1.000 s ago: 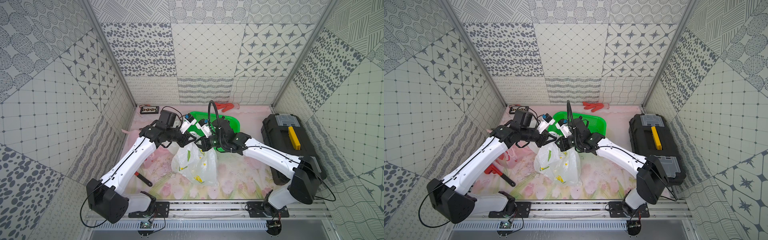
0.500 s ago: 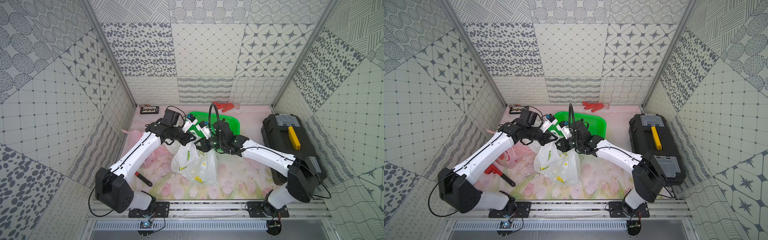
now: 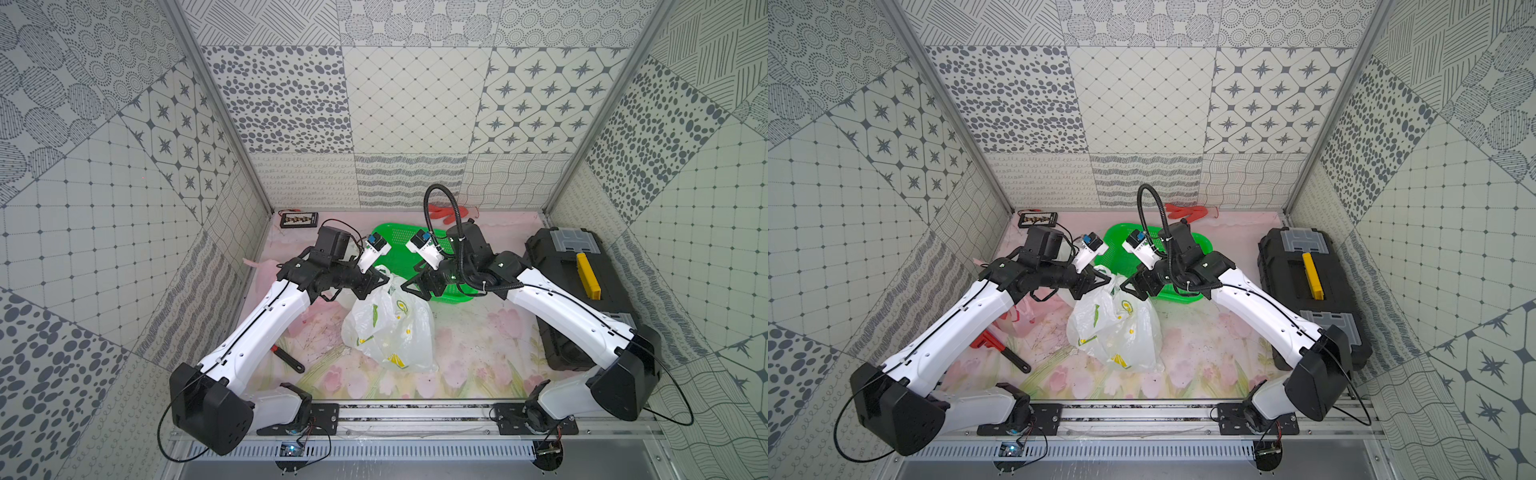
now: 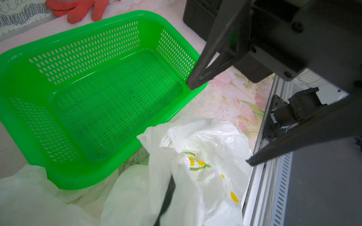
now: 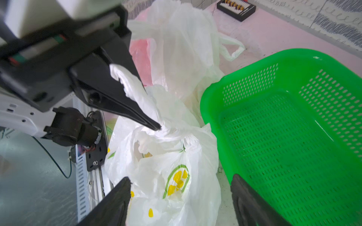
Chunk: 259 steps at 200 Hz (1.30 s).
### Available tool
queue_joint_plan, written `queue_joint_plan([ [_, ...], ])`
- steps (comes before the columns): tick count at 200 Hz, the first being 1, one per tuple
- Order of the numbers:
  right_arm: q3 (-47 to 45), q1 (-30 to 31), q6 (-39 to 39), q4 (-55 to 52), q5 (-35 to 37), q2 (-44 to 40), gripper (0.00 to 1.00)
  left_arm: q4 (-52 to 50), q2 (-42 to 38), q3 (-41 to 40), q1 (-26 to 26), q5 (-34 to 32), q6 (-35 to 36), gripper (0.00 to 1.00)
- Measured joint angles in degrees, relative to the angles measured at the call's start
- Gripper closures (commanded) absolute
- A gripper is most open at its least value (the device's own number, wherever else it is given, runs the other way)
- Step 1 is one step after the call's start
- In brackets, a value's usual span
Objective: Place the pears into plastic bags & tie knots
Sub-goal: Tie the plastic bag at the center of the board.
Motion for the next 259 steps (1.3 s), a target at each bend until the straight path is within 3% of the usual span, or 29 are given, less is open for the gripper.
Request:
queue_joint_plan([
  [47,2.1,0.7,-0.8,3.8,-4.3,8.6,0.18,0.2,-0.9,0.0,-0.1,0.3,0.0,1.00],
  [109,1.2,0.7,6.9,12.2,-10.3,11.6,0.36,0.9,-2.1,-0.2,-0.2,1.0,0.0,1.00],
  [118,0.7,0.7,8.3,13.1,-10.9,11.6,0.44,1.1,-2.1,-0.2,-0.2,0.9,0.0,1.00],
  [136,0.0,0.7,10.9,15.3,-11.7,11.8,0.69,1.7,-2.1,-0.2,-0.2,0.7,0.0,1.00],
  [147,0.0,0.7,11.8,16.1,-11.3,12.0,0.79,1.7,-2.2,-0.2,-0.2,0.7,0.0,1.00],
  [172,-0.2,0.8,13.5,17.6,-8.3,12.0,0.95,1.3,-2.6,0.2,-0.2,0.0,-0.1,0.89],
  [223,-2.1,3.5,12.9,21.8,3.2,11.8,0.96,-0.7,-4.3,-0.1,1.6,-0.2,0.0,0.53],
  [259,-4.6,6.1,12.1,28.0,7.1,11.4,0.97,-0.8,-5.6,-2.4,3.8,0.1,-0.6,0.47],
])
